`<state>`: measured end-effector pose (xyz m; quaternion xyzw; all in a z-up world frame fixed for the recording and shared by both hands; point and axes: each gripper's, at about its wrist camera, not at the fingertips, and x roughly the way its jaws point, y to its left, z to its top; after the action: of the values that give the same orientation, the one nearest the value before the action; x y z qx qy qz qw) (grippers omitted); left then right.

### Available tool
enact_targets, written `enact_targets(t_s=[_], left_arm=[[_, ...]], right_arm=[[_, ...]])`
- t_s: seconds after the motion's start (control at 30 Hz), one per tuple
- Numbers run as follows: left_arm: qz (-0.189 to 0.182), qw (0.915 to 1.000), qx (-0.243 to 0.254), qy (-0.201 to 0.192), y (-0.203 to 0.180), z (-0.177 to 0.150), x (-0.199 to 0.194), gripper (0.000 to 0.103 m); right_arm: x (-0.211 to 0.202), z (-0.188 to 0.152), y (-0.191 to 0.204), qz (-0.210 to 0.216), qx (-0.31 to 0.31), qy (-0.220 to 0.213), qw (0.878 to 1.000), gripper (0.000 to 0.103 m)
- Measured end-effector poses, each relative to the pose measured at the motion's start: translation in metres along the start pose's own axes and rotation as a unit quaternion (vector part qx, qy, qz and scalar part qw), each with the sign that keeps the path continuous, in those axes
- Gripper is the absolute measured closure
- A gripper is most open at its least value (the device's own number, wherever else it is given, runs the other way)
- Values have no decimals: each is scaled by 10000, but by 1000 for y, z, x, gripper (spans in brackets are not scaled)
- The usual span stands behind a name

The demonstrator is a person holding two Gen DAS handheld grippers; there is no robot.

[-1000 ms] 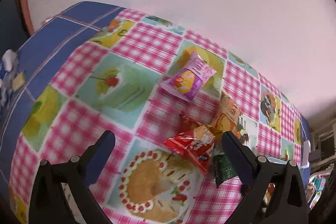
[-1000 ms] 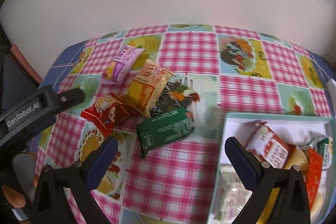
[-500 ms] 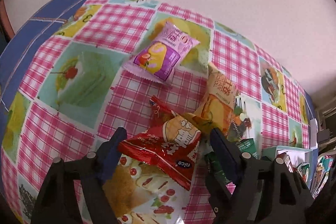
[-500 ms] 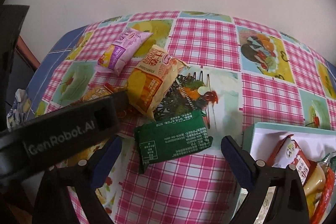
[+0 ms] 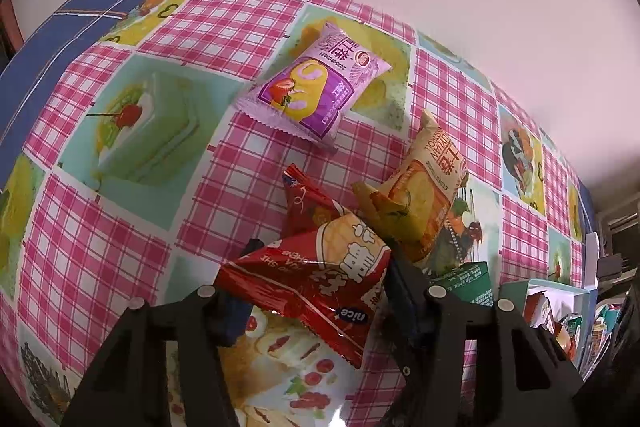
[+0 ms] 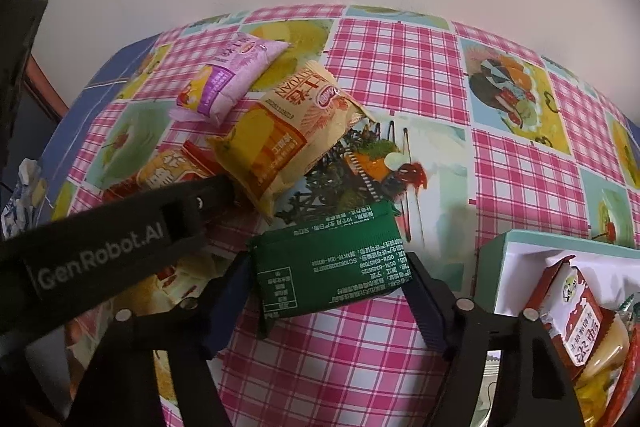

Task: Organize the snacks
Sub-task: 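Grasp the red nice chip bag with left gripper while right grasps the green packet, then carry both bags over the white tray and lower them in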

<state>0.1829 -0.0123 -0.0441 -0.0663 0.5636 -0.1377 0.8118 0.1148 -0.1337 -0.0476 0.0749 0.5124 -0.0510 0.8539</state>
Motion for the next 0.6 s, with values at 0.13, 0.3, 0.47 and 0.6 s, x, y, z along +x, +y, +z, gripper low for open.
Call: enact_targets(t_s=[0.13,0.3,0.47,0.6], left_arm=[[19,10000,-55,16,1,0,-2,44],[31,9999,-140,8,2,-1,-9,44],[-4,9998,-185,-36,0,-3,-21,44],[-33,9998,-200,-71,-2,-9,-33,44]], right_arm=[[0,1,-1,-42,17,27,10000,32],[-1,0,-2,-120,53,90,9999,32],[-8,-4,-6,-184,155,147,9996,32],[-17,-7,-10,-192,259,193,9993,32]])
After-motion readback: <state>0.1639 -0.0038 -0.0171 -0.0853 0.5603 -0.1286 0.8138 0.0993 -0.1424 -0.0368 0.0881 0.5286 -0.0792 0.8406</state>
